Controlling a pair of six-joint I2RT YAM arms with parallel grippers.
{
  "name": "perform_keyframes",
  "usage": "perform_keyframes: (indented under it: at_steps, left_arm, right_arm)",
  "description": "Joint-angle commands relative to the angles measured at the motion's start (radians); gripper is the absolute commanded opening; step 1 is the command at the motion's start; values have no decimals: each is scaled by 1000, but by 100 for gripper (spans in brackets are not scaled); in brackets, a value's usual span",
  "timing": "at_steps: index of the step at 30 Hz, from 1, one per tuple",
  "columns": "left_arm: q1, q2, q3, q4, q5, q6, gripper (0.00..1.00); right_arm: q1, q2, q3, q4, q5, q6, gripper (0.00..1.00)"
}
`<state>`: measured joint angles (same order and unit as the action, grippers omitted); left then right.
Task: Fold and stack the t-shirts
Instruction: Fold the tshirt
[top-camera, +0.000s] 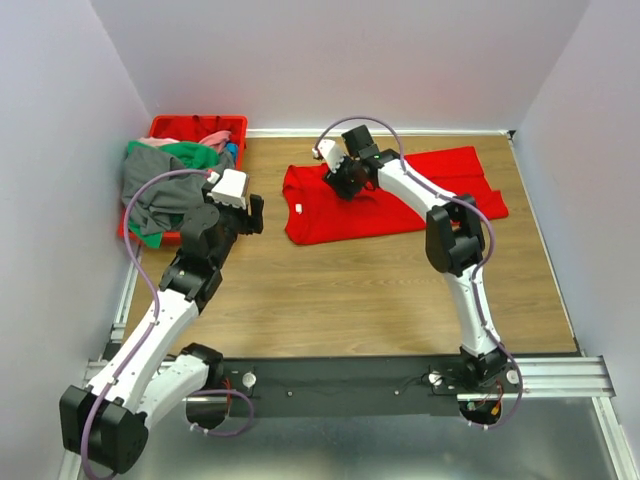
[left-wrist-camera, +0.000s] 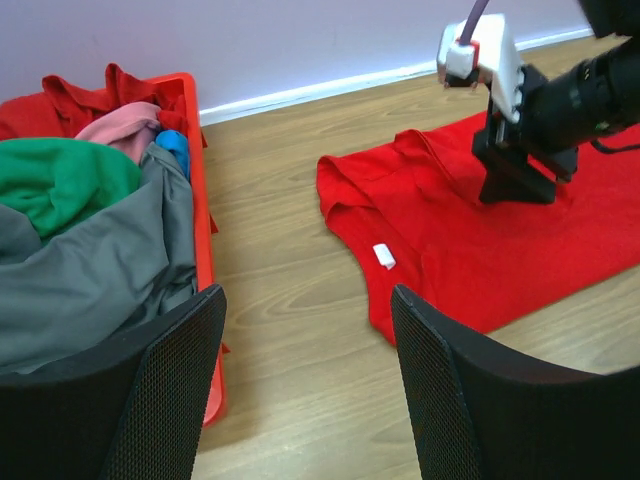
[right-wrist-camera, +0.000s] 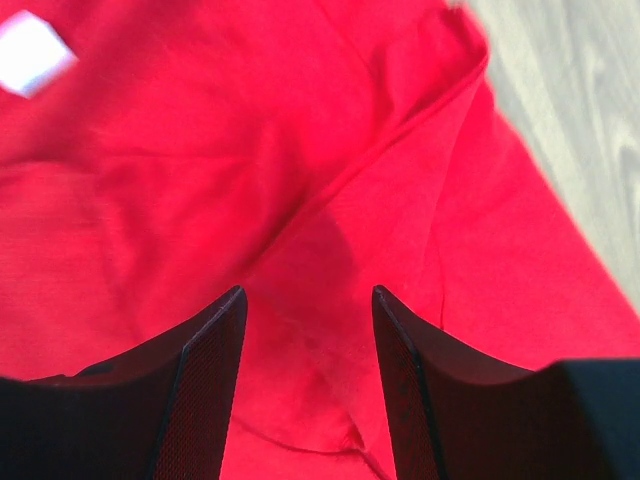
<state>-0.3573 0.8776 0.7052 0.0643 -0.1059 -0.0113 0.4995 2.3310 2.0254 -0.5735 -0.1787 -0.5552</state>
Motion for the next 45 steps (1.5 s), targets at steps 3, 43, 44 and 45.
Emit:
perform_keyframes:
  at_steps: [3, 43, 44, 45]
  left_arm:
    - [1, 6, 33, 28, -15, 7, 75]
    - [0, -23, 28, 26, 6, 7, 74]
    - [0, -22, 30, 25, 6, 7, 74]
    - [0, -22, 28, 25, 8, 7, 74]
  right_arm:
    - [27, 57, 44, -14, 117, 15, 60]
    - [30, 39, -4, -2, 33, 43, 43]
    - [30, 34, -10, -3, 28, 43, 43]
    - [31, 30, -13, -3, 22, 43, 43]
